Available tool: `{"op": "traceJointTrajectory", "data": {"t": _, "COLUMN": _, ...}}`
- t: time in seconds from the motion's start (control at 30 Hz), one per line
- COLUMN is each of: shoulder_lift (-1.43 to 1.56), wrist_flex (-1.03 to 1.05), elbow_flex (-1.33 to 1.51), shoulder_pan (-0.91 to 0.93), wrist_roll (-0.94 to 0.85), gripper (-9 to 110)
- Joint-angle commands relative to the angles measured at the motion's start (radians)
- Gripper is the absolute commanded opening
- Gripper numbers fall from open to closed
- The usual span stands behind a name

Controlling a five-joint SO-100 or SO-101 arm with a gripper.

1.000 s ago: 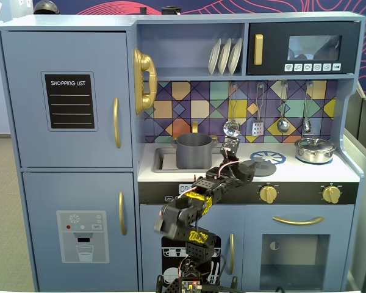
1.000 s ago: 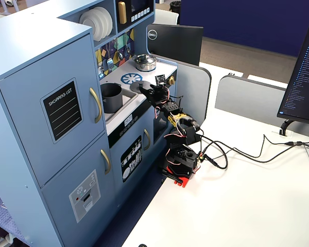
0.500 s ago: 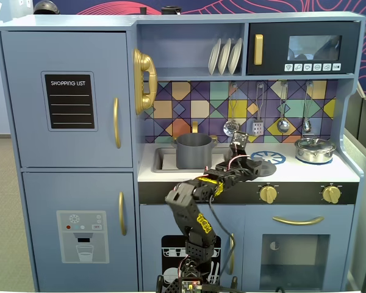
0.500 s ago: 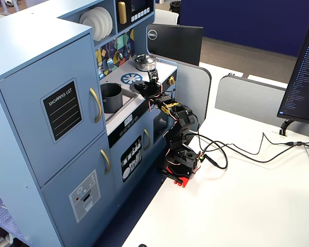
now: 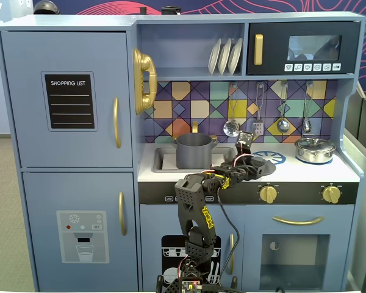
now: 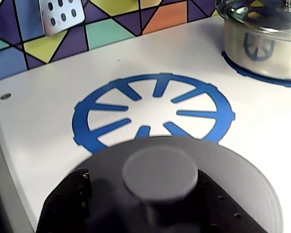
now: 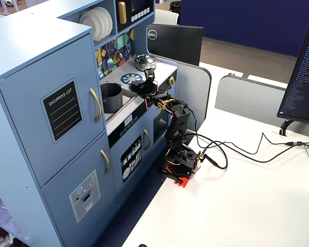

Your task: Pick up the lid from the counter and put it on the gray recipient

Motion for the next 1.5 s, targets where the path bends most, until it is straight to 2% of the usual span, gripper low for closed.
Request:
{"op": "traceJointTrajectory", "data": {"t": 0.0, "shoulder_lift": -0.008, "wrist_flex": -0.037, "elbow_flex": -0.092, "shoulder_pan": 0.009, "wrist_roll": 0.020, "gripper": 14}}
{"op": "traceJointTrajectory", "data": {"t": 0.3, "shoulder_lift": -0.069, "wrist_flex": -0.035, "elbow_flex": -0.130, "shoulder_pan": 0.018, "wrist_roll": 0.031, "gripper": 11}}
{"op": "traceJointTrajectory", "data": {"t": 0.43, "shoulder_lift": -0.087, "wrist_flex": -0.040, "elbow_flex": -0.138, "shoulder_pan": 0.011, "wrist_roll": 0.018, "gripper": 0}}
{"op": "traceJointTrajectory", "data": {"t": 0.7, "shoulder_lift": -0.103, "wrist_flex": -0.052, "elbow_flex": -0.175, "shoulder_pan": -0.002, "wrist_roll": 0.006, "gripper": 0}}
{"op": "traceJointTrajectory", "data": {"t": 1.0, "shoulder_lift": -0.120, "wrist_flex": -0.026, "elbow_flex": -0.350, "shoulder_pan": -0.049, "wrist_roll": -0.069, "gripper": 0}}
{"op": "traceJointTrajectory", "data": {"t": 1.2, "shoulder_lift": -0.041, "wrist_flex": 0.112, "elbow_flex": -0.494, "shoulder_pan": -0.115, "wrist_roll": -0.066, "gripper": 0}}
{"op": "traceJointTrajectory", "data": {"t": 1.47, "shoulder_lift": 0.117, "wrist_flex": 0.390, "elbow_flex": -0.643, "shoulder_pan": -0.299, "wrist_roll": -0.046, "gripper": 0}}
